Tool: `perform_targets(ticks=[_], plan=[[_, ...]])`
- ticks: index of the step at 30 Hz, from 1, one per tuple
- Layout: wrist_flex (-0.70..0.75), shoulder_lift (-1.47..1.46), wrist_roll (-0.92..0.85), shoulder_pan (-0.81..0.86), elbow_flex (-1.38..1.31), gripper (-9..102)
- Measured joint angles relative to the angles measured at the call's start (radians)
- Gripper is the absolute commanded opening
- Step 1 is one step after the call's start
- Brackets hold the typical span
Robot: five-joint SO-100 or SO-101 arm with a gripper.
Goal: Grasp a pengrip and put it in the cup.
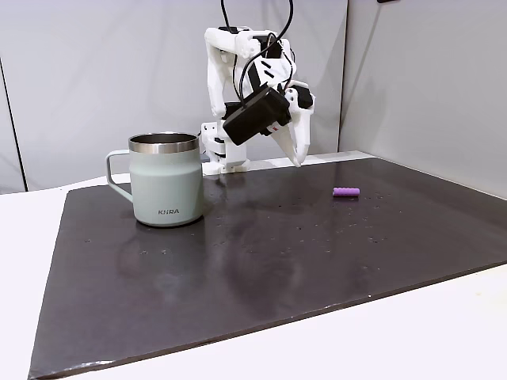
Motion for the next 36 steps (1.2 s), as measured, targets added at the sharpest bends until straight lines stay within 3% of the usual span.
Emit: perform_targets(ticks=[12, 26, 32, 36], plan=[[-0.017, -0.307, -0.222, -0.173, -0.193, 0], [-0.091, -0.37, -0.738, -0.238, -0.195, 2], [-0.078, -0.353, -0.821, -0.241, -0.195, 16], [0.034, -0.353, -0.864, -0.281, -0.242, 24]])
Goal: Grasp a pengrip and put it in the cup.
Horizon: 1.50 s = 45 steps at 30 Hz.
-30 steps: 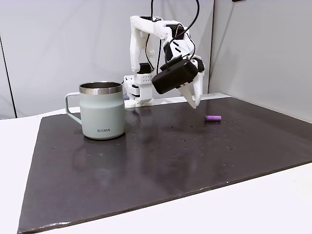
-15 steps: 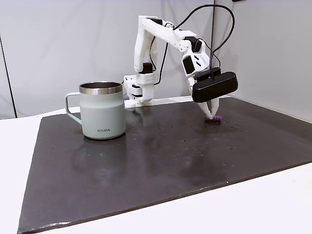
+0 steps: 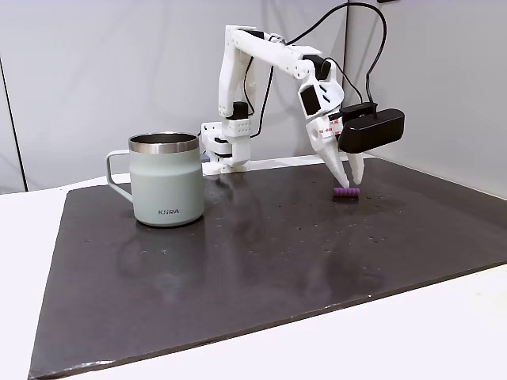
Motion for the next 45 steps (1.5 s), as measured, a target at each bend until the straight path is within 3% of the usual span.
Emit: perform_targets(ticks=[9, 16, 23, 38, 41, 43, 45], plan=[[0.176, 0.0, -0.175, -0.098, -0.063, 28], [0.397, 0.0, -0.37, -0.13, -0.192, 28], [0.462, -0.038, -0.563, -0.08, -0.23, 28], [0.344, -0.29, -0.661, -0.032, -0.33, 28], [0.295, -0.299, -0.661, -0.025, -0.291, 22], [0.268, -0.296, -0.66, -0.026, -0.255, 9], [0.247, -0.285, -0.66, -0.046, -0.222, 5]])
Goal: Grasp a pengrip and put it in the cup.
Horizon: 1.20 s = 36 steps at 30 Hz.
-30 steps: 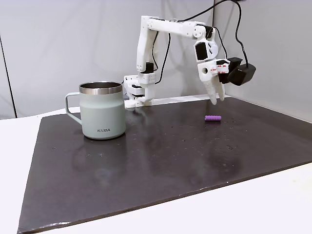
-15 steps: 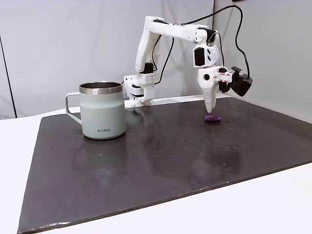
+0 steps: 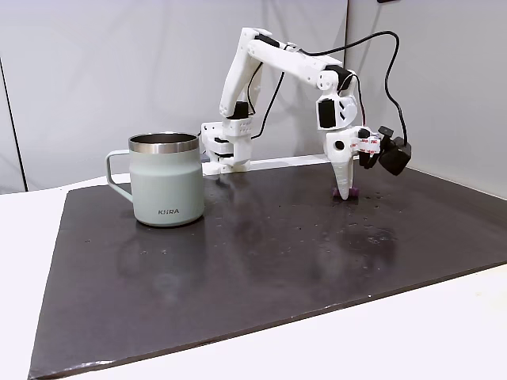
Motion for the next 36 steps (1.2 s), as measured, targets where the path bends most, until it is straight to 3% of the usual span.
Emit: perform_targets(ticks=[8, 16, 25, 36], plan=[[-0.029, 0.003, 0.078, 0.002, 0.011, 0], [0.302, 0.155, 0.249, 0.087, -0.112, 0], [0.453, 0.46, 0.224, 0.43, -0.204, 0], [0.463, 0.581, 0.104, 0.836, -0.209, 0]])
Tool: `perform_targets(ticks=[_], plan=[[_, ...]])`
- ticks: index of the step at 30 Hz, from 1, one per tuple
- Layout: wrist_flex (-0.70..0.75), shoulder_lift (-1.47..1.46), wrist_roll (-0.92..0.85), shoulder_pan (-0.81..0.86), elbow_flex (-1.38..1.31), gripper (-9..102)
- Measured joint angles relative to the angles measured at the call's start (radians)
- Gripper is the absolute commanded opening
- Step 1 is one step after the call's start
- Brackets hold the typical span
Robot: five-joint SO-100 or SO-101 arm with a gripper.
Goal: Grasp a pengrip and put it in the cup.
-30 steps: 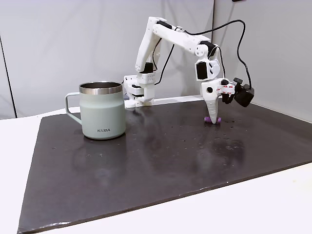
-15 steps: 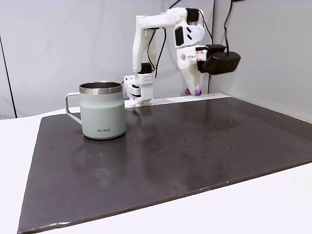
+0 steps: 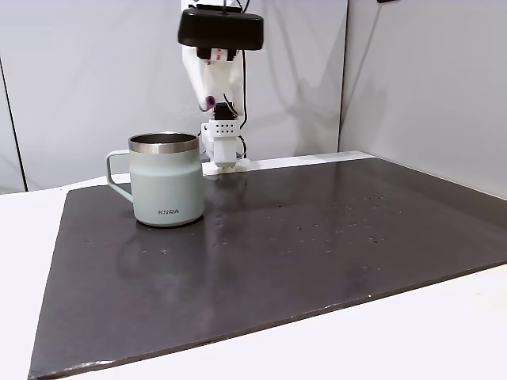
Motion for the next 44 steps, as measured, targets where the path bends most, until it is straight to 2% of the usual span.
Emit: perform_targets(ticks=[8, 16, 17, 20, 22, 44], plan=[[-0.032, 0.0, -0.071, 0.135, 0.0, 0], [-0.052, 0.0, -0.107, 0.175, 0.0, 0], [-0.052, 0.0, -0.107, 0.175, 0.0, 5], [-0.052, 0.0, -0.107, 0.175, 0.0, 28], [-0.052, 0.0, -0.109, 0.178, 0.0, 35], [-0.052, 0.034, -0.109, 0.181, 0.002, 36]])
